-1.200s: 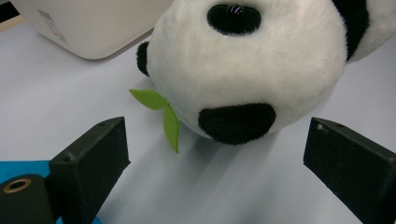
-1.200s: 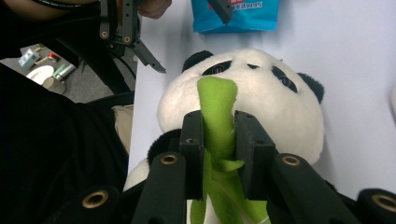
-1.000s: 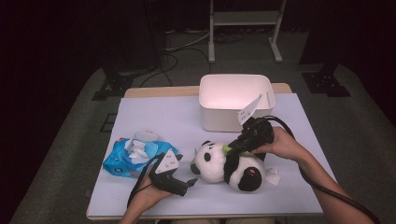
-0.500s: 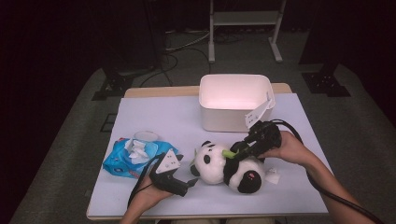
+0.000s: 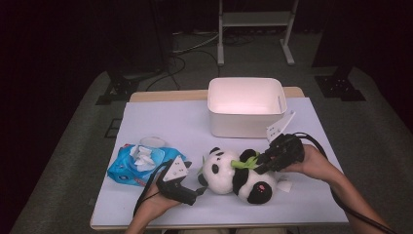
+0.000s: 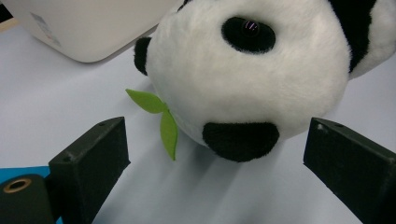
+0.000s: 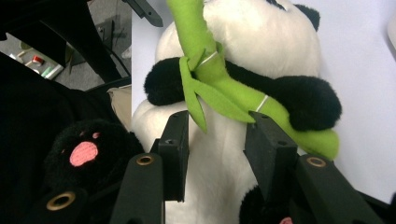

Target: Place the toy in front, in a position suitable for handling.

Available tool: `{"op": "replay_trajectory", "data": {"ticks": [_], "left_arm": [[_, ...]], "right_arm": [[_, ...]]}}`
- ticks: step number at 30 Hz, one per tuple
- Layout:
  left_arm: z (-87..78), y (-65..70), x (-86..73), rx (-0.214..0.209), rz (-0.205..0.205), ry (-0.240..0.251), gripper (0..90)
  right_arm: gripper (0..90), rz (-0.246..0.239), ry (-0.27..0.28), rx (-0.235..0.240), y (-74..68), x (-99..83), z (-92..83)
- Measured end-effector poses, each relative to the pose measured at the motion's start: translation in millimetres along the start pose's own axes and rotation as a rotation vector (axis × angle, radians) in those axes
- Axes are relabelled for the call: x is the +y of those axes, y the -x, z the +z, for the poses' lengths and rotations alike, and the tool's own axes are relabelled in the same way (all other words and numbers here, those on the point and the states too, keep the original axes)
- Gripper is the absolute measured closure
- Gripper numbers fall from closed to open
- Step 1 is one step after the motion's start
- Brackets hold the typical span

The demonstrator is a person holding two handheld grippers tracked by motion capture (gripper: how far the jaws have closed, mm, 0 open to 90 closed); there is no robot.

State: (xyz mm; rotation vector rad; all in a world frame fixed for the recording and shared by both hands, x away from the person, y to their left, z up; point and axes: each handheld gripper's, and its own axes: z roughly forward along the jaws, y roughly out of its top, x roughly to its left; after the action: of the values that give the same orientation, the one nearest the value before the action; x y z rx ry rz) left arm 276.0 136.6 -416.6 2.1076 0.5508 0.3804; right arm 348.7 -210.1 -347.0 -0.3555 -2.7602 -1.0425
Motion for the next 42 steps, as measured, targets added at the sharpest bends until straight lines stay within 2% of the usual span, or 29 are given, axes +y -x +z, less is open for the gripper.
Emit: {"op": "replay_trajectory", "data": {"ticks": [8,16,21,24,27,30,33,34,35,42], "left_arm": [[-0.8,0.8,1.5,-0.005,0.005,-0.003,5.8],[-3.4,-0.2,8.5,-0.033,0.02,0.002,5.8],[-3.3,-2.1,13.2,-0.071,0.047,-0.011,5.9],[-4.7,-2.7,13.8,-0.084,0.069,-0.036,5.9],[-7.0,-4.0,13.8,-0.093,0.073,-0.041,5.9],[-8.5,-6.5,13.8,-0.108,0.073,-0.04,5.9],[-11.8,-13.1,14.2,-0.157,0.058,-0.014,5.9],[-11.8,-13.1,14.2,-0.157,0.058,-0.014,5.9],[-13.7,-15.5,15.2,-0.182,0.054,-0.006,5.9],[-17.0,-21.2,21.4,-0.222,0.088,-0.014,6.0]], "right_arm": [[58.9,-0.001,0.019,-0.009,-2.0,-7.9,0.7],[57.7,-0.014,0.039,-0.015,-3.9,-12.2,3.0],[57.3,-0.01,0.052,-0.016,-3.7,-14.1,3.4],[56.0,-0.009,0.053,-0.016,-3.8,-14.3,3.5],[55.9,-0.011,0.049,-0.018,-4.4,-13.9,3.7],[55.5,-0.014,0.047,-0.019,-4.5,-13.6,3.7],[54.5,-0.011,0.048,-0.015,-4.8,-14.0,3.8],[54.5,-0.009,0.048,-0.015,-5.0,-14.2,3.8],[54.4,-0.008,0.049,-0.015,-5.0,-14.3,3.8],[53.7,-0.009,0.062,-0.014,-4.2,-16.2,4.3]]}}
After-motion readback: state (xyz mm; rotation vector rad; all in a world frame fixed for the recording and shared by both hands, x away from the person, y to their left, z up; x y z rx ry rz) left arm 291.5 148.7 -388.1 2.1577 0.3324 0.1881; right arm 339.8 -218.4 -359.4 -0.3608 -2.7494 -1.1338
